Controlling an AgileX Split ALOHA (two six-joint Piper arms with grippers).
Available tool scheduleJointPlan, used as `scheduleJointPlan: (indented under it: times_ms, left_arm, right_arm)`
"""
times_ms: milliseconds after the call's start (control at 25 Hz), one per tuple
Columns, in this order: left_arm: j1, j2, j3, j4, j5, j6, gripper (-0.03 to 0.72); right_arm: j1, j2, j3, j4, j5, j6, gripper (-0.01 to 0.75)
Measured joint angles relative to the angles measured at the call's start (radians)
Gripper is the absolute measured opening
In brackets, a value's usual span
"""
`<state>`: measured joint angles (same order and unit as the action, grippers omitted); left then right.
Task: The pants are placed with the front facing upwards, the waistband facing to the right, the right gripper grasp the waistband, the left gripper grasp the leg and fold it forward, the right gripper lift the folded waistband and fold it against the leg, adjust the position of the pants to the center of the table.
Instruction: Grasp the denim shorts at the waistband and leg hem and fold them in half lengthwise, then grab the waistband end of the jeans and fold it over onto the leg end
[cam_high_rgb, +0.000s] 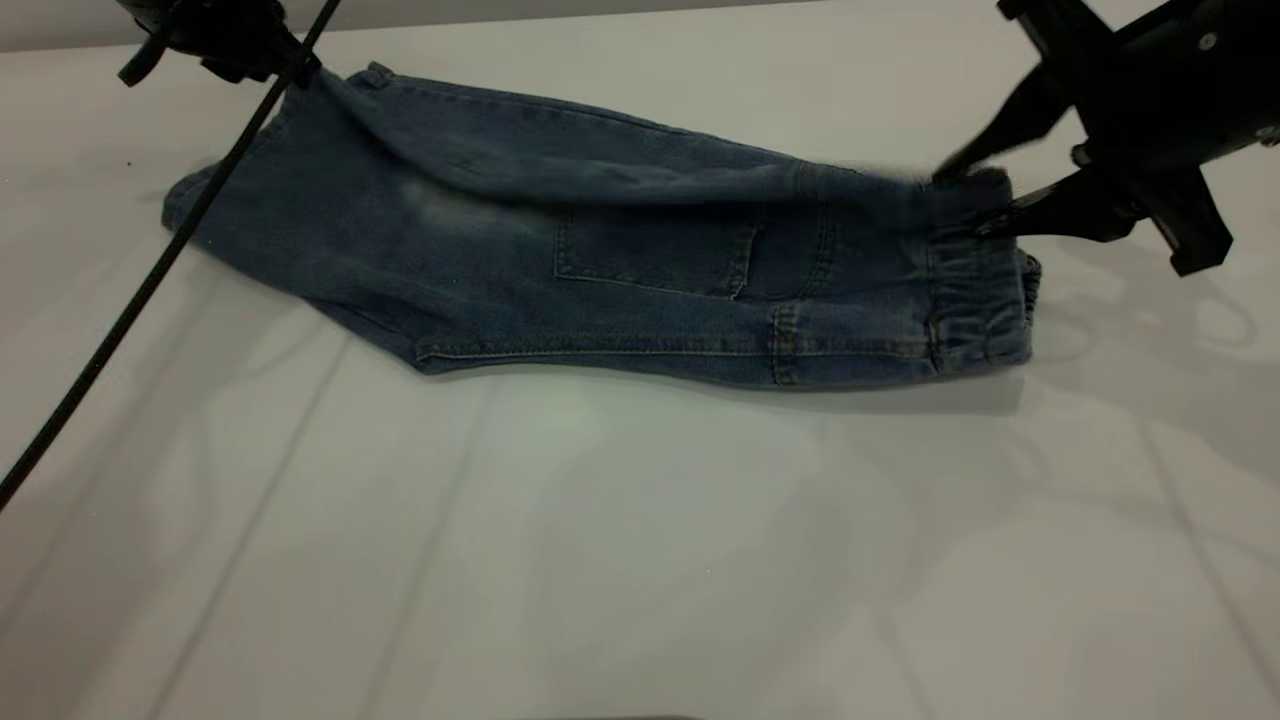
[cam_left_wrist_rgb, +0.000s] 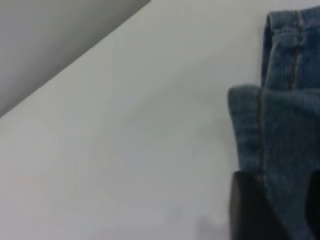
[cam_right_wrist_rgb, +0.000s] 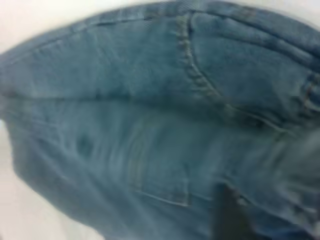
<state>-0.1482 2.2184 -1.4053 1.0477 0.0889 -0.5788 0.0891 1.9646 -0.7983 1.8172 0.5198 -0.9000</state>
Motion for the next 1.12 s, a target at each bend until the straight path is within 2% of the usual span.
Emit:
scheduleJointPlan:
  times_ms: [160, 240, 320, 520, 720, 920, 1120]
  left_arm:
    - [-0.001, 0.0, 0.0, 0.0, -0.007, -0.117, 0.46]
    - [-0.005, -0.001, 0.0, 0.0, -0.006, -0.159, 0.499]
    - [-0.016, -0.004, 0.0, 0.0, -0.005, -0.172, 0.515]
    - [-0.053, -0.012, 0.0, 0.002, -0.008, -0.179, 0.521]
    - [-0.092, -0.014, 0.0, 0.002, -0.011, -0.182, 0.512]
    - [-0.136, -0.014, 0.0, 0.002, -0.011, -0.183, 0.506]
    - [-0.186, -0.014, 0.0, 0.002, 0.0, -0.184, 0.506]
  right_arm:
    - [-0.004, 0.0, -0.006, -0.006, 0.083, -0.004, 0.531]
    - [-0.004, 0.0, -0.006, -0.037, 0.139, -0.004, 0.594]
    - [-0.004, 0.0, -0.006, -0.092, 0.201, 0.007, 0.624]
    - [-0.004, 0.0, -0.006, -0.322, 0.302, 0.179, 0.614]
    - [-0.004, 0.003, 0.005, -0.503, 0.271, 0.271, 0.596]
    - [-0.004, 0.05, 0.014, -0.443, 0.159, 0.255, 0.594]
    - [-0.004, 0.127, 0.014, -0.297, 0.132, 0.174, 0.594]
